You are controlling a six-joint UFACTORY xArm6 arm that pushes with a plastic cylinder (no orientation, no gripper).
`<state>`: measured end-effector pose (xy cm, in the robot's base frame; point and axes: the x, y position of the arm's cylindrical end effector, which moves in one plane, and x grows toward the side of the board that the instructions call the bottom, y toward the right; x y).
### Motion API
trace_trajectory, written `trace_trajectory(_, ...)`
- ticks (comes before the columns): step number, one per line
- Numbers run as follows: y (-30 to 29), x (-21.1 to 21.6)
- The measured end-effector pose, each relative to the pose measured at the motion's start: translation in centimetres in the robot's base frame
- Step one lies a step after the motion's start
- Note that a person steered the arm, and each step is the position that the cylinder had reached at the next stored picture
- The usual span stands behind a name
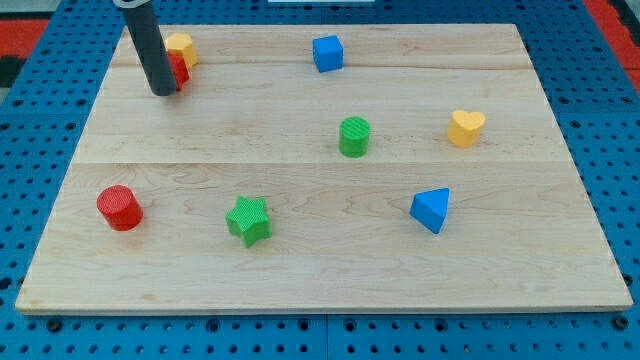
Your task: Slide red circle below red star
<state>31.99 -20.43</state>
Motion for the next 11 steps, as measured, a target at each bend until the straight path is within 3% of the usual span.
trace_trajectory(2,0.0,-0.8)
trace_trajectory(4,-0.1,8.9)
trace_trajectory(6,-6.8,14.6)
trace_trajectory(8,-3.5,22.7)
trace_trajectory(11,-3.0,20.4)
